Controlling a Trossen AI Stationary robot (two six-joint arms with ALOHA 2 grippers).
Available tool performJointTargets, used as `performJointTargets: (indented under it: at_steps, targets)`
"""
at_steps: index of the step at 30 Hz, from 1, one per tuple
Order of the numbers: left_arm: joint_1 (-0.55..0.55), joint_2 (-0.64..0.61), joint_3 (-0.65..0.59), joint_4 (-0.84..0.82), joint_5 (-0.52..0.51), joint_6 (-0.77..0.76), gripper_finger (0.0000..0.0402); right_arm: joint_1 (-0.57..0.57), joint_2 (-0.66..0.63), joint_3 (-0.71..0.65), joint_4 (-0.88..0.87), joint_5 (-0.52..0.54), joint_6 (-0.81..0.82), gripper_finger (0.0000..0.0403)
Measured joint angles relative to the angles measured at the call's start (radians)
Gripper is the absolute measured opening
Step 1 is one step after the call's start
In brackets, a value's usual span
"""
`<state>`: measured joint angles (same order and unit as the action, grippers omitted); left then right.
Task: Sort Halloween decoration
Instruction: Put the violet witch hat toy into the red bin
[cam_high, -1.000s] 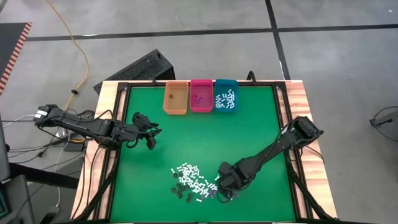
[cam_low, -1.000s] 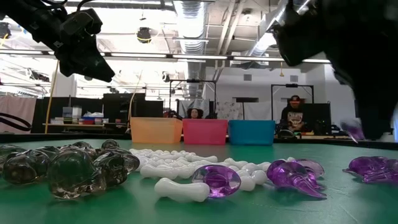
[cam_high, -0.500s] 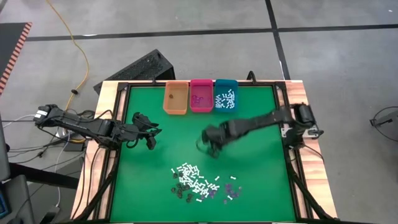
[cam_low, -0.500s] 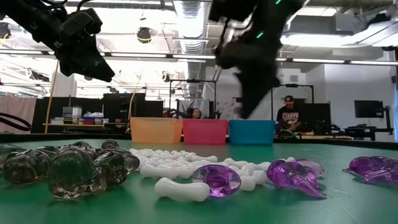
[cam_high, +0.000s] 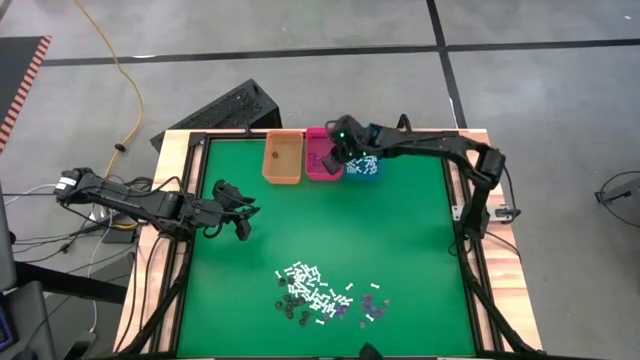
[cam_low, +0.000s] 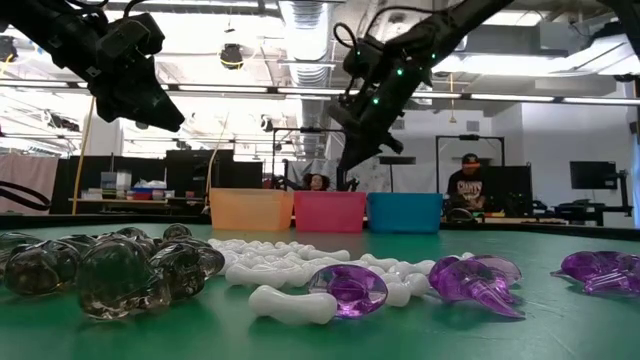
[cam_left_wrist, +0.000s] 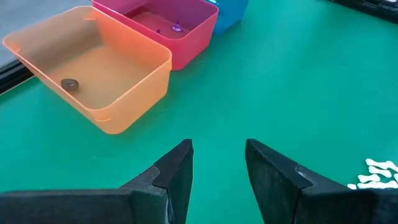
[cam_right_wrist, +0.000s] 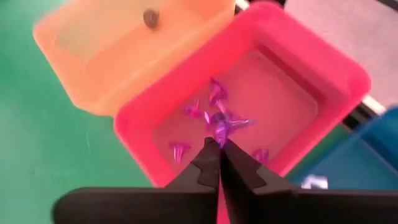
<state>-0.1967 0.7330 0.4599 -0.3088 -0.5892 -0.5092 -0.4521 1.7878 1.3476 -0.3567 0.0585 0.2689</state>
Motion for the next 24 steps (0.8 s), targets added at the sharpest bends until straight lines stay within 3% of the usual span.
performJointTargets:
  at_steps: [9, 11, 14, 17, 21, 24]
  targets:
    - [0.000, 0.000, 0.000, 0.000, 0.001, -0.001, 0.0138, -0.047, 0.011, 0.000, -0.035, -0.081, -0.034, 0.0167]
    - [0.000, 0.000, 0.000, 0.000, 0.002, -0.001, 0.0138, -0.042, 0.004, 0.000, -0.084, -0.101, -0.022, 0.0186]
    - [0.000, 0.000, 0.000, -0.002, 0.009, -0.001, 0.0138, -0.010, -0.028, 0.000, -0.232, -0.215, -0.004, 0.0200]
    - [0.000, 0.000, 0.000, -0.019, 0.039, -0.004, 0.0138, 0.087, -0.077, 0.000, -0.461, -0.285, 0.056, 0.0199]
    - [0.000, 0.000, 0.000, -0.031, 0.055, -0.014, 0.0138, 0.311, -0.124, -0.001, -0.741, -0.207, 0.191, 0.0190]
    - [0.000, 0.000, 0.000, -0.033, 0.055, -0.027, 0.0138, 0.513, -0.166, -0.001, -0.803, -0.183, 0.385, 0.0186]
